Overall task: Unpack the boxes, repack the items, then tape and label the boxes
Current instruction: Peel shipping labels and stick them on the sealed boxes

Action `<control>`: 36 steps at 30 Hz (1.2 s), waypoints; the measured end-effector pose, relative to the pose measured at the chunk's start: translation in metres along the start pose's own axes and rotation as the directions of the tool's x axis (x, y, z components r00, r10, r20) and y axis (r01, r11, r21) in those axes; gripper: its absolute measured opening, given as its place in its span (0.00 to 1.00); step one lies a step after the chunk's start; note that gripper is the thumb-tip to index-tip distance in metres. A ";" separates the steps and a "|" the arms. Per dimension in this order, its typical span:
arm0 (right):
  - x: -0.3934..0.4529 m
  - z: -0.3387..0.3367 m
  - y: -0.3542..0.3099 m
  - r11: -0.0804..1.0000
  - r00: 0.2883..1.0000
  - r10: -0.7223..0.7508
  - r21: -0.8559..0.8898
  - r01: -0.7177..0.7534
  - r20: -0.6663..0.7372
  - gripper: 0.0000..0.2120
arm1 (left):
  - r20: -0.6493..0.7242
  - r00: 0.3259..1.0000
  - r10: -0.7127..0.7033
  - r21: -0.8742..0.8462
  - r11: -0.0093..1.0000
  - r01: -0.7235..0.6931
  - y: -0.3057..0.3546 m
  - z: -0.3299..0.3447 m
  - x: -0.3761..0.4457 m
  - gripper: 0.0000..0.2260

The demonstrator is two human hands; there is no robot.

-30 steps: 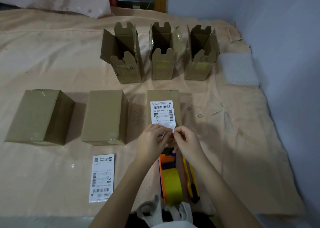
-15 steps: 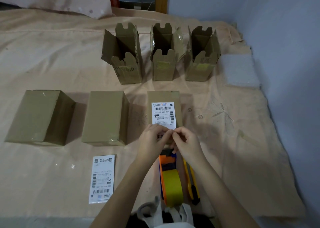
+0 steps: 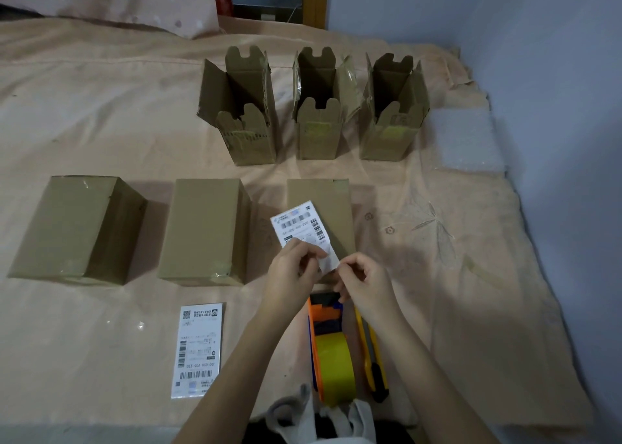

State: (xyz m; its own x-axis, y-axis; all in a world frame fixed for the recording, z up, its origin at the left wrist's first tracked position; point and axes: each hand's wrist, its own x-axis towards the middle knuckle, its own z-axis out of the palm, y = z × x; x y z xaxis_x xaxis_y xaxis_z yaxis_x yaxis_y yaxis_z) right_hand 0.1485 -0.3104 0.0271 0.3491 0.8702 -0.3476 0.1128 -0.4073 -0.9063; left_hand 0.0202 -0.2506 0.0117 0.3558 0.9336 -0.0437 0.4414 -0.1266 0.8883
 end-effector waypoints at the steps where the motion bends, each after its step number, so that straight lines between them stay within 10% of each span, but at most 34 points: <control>1: 0.000 0.000 -0.001 1.000 1.000 -0.001 -0.003 0.001 0.007 0.08 | 0.013 1.000 -0.018 0.004 1.000 0.017 0.002 0.000 -0.001 0.09; 36: 0.011 -0.005 0.012 0.996 0.988 -0.078 -0.044 0.073 -0.137 0.04 | -0.016 0.979 0.203 0.032 0.979 -0.203 -0.005 -0.001 -0.001 0.12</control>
State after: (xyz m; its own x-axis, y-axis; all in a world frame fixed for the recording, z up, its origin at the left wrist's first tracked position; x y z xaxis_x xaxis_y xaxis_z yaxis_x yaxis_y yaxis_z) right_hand 0.1582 -0.3066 0.0138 0.4632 0.8533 -0.2395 0.1791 -0.3548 -0.9176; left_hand 0.0173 -0.2505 0.0080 0.4251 0.8935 0.1448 0.3865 -0.3239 0.8635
